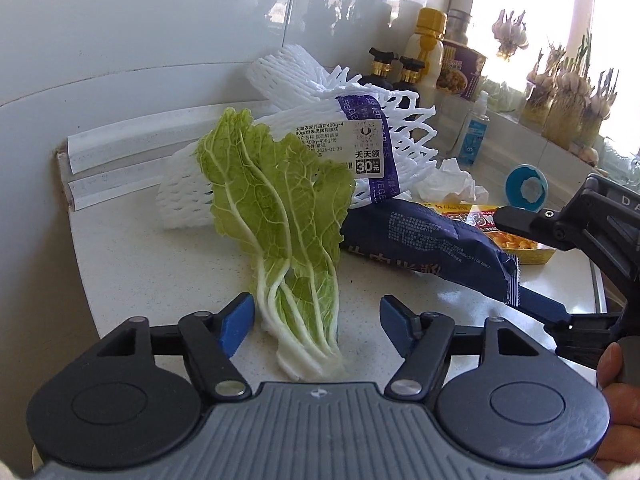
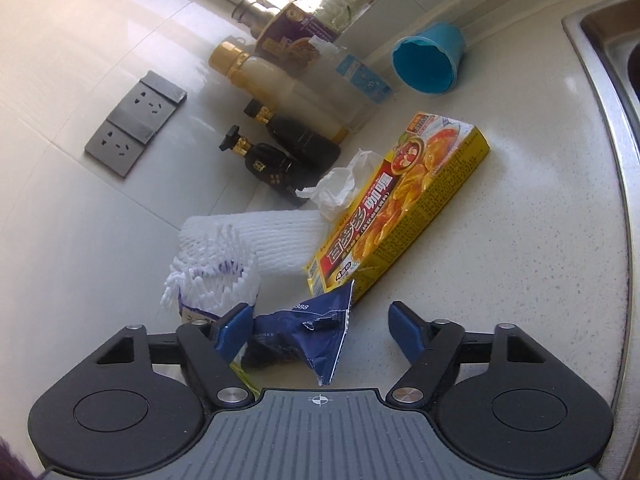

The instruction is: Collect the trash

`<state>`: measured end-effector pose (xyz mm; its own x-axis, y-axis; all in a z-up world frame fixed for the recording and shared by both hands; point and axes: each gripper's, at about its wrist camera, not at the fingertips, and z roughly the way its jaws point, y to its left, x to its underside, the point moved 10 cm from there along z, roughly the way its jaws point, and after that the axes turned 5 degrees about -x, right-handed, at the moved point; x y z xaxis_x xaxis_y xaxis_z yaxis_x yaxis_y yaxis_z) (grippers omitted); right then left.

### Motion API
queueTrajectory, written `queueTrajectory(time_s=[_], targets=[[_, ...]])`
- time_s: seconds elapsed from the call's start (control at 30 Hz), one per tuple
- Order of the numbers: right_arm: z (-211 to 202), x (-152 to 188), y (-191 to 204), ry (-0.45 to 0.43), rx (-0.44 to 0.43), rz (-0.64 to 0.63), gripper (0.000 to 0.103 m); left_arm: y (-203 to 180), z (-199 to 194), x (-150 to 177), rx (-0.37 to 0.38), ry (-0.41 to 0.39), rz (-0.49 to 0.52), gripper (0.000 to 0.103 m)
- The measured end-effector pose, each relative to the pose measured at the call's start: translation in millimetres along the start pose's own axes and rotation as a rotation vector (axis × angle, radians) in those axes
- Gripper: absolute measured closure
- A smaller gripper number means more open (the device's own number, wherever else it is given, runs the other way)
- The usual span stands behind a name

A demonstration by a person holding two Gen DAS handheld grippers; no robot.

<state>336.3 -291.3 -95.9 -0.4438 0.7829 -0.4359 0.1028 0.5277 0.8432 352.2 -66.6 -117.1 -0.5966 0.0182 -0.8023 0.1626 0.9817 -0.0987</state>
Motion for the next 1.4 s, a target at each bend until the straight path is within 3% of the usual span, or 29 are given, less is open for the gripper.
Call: queueTrajectory(time_s=[0.2, 0.33, 0.4, 0.53, 0.67, 1.03, 1.4], targets=[[7.1, 5.7, -0.5, 0.037, -0.045, 0.015, 0.069, 4.9, -2.1, 1.4, -0.064, -0.020, 0.026, 0.065], [5.6, 6.8, 8.5, 0.024, -0.066, -0.039, 0.076, 2.0, -4.3, 5.3, -0.105, -0.029, 0.091, 0.071], [3.0, 5.8, 14.7, 0.008, -0.092, -0.063, 0.085, 2.4, -5.6, 6.1, -0.107, -0.030, 0.087, 0.075], [-7.8, -0.2, 30.3, -0.042, -0.161, -0.098, 0.089, 6.9, -6.4, 5.0, -0.092, -0.010, 0.035, 0.080], [-15.7, -6.2, 36.5, -0.083, -0.169, -0.123, 0.091, 9.8, -9.8, 3.6, -0.055, -0.008, -0.024, 0.085], [-44.6, -32.8, 44.2, -0.216, -0.226, -0.074, 0.092, 6.4, -45.8, -19.1, -0.014, -0.080, -0.032, 0.086], [-81.7, -43.0, 79.5, -0.330, -0.260, -0.168, 0.092, 21.4, -88.2, -36.1, -0.022, -0.126, -0.078, 0.089]])
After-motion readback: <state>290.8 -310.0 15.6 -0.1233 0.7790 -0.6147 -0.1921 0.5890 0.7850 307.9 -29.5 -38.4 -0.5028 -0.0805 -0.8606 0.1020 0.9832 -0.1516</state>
